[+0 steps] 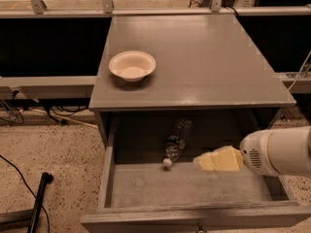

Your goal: Pick water bottle from top drawer and place on counter

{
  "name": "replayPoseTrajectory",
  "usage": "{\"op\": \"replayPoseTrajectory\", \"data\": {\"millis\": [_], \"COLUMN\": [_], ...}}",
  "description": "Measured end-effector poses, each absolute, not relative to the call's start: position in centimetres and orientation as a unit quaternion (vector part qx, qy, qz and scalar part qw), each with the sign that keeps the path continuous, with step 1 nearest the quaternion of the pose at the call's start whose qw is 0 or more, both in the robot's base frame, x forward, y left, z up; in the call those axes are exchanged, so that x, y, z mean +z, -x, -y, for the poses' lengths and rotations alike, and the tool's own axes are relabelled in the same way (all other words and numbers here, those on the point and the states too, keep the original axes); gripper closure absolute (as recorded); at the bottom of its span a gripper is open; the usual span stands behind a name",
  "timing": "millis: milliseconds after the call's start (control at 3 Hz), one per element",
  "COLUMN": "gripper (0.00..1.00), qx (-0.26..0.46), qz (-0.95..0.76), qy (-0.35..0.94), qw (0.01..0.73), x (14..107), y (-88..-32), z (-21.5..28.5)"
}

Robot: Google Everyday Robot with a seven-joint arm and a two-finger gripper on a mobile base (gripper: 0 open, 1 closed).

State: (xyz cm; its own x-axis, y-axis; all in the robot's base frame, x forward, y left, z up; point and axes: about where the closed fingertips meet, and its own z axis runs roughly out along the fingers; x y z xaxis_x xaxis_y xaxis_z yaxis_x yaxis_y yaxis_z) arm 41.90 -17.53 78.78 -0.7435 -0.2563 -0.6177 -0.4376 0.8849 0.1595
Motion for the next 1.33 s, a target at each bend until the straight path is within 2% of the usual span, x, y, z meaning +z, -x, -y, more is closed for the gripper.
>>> {"op": "replayPoseTrajectory", "data": {"millis": [1000,1333], "gripper": [0.10,0.09], "qx": [0.169,0.158], "qz": [-0.944,-0.946], "qy": [0.021,0.008], "qw": [0.284,0.283], "x": [70.5,68.0], "y": [-49.2,-51.7], "z": [17.6,17.3]}}
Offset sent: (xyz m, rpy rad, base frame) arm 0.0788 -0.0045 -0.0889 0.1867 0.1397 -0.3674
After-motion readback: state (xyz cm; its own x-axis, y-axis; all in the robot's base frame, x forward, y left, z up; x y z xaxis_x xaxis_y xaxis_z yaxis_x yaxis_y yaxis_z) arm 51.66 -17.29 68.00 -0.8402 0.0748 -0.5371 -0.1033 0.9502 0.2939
